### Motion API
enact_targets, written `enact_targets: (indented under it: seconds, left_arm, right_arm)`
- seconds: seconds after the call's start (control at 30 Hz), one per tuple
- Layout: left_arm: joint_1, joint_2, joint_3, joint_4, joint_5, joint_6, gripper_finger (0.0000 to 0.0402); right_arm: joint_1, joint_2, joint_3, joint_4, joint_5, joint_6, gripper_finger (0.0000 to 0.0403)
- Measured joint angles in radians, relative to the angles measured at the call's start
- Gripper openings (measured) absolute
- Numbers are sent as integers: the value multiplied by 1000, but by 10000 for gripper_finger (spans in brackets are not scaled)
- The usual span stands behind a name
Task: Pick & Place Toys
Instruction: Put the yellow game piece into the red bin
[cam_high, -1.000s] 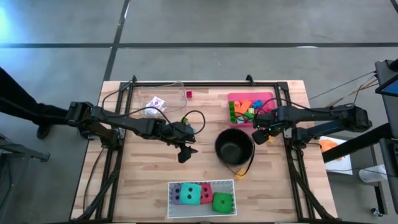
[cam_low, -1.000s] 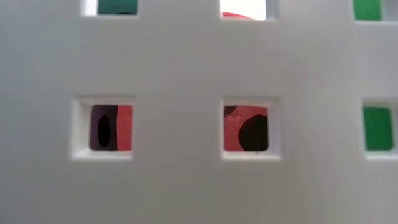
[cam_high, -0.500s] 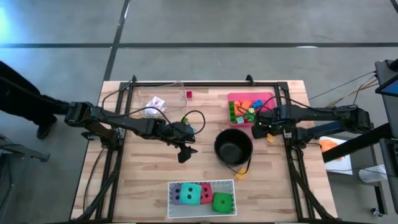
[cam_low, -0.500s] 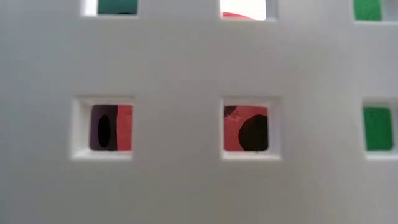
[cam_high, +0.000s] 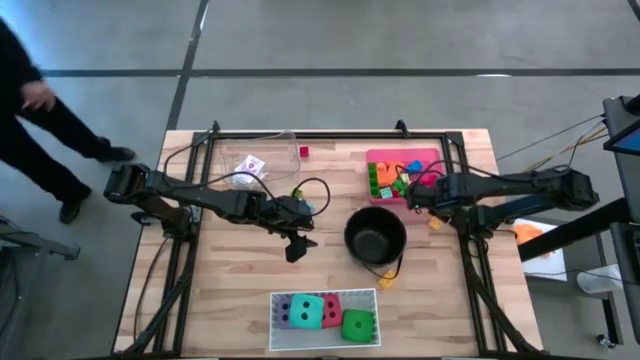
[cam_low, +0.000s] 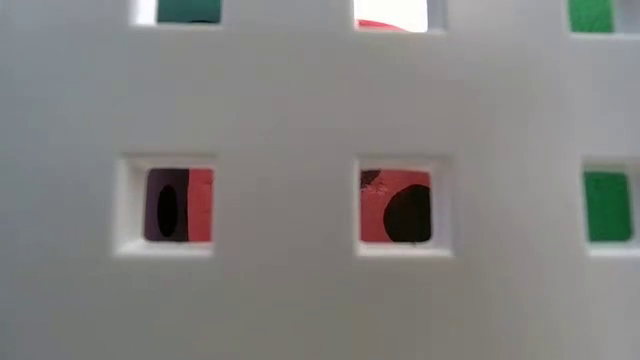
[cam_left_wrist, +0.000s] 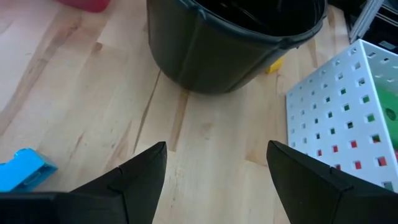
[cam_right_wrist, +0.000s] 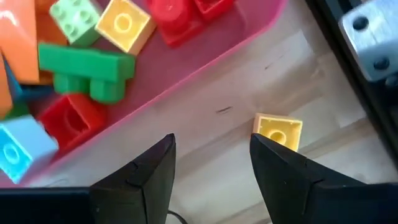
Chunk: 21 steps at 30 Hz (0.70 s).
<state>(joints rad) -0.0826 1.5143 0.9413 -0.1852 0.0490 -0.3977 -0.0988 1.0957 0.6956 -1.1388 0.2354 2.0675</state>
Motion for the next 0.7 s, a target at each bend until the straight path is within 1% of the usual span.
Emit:
enact_targets:
  seconds: [0.17,0.27,0.33,0.47,0.57,0.63,0.7]
  left_arm:
    - [0,0,0,0,4,21,278]
    - [0,-1,0,-3,8,43,278]
    - [1,-3,0,-15,19,55,278]
    - [10,-13,0,-50,34,85,278]
    - [19,-16,0,-69,59,87,278]
    - [23,-17,0,-69,64,87,278]
    - [24,-17,0,-69,64,87,278]
  right_arm:
    - [37,58,0,1,-13,135,197]
    - [61,97,0,0,-33,119,197]
    - [72,121,0,-5,-60,39,197]
    - [88,147,0,-5,-103,-235,197]
    - [88,152,0,-1,-105,-408,197]
    - [85,152,-7,1,-105,-490,197]
    - [81,151,-28,1,-108,-528,197]
